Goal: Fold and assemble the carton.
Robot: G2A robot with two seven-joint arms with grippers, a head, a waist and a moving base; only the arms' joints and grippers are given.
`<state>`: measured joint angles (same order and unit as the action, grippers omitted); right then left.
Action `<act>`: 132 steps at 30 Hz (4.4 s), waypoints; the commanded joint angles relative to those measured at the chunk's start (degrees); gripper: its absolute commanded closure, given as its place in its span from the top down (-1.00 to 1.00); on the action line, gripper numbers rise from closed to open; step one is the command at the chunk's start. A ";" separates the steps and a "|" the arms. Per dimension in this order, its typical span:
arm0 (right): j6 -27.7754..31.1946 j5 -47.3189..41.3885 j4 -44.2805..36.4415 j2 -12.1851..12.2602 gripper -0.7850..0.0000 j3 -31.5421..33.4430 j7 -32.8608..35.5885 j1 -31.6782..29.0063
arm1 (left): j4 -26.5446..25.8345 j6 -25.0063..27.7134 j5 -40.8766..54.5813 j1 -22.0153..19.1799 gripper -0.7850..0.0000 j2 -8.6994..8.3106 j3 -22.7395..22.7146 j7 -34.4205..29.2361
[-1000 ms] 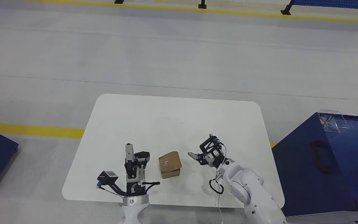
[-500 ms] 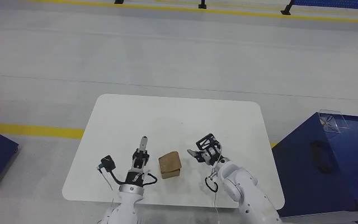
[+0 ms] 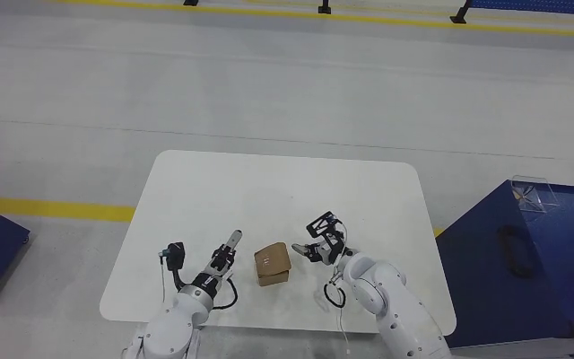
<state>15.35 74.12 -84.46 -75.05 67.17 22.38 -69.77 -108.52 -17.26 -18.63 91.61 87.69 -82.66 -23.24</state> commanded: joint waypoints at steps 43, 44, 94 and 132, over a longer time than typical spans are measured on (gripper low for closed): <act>-10.70 6.16 2.07 -1.37 1.00 -4.27 0.67 1.69 | 19.09 13.16 0.92 -5.25 0.00 -1.96 5.99 1.42; -10.64 6.22 2.17 -1.42 1.00 -4.48 0.63 1.73 | 19.02 13.34 1.06 -5.16 -0.08 -2.04 5.90 1.32; -10.19 9.19 -0.81 -2.17 1.00 -5.83 1.62 -0.41 | 19.43 13.52 0.57 -4.94 -0.07 -4.26 9.25 4.50; -10.35 8.56 0.14 -2.34 1.00 -3.52 1.32 -0.47 | 20.02 10.95 -1.74 -6.11 -0.11 -5.24 12.09 7.19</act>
<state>5.01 82.64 -84.37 -77.37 63.71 23.71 -70.24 -88.54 -6.27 -20.37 85.55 82.47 -70.63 -16.05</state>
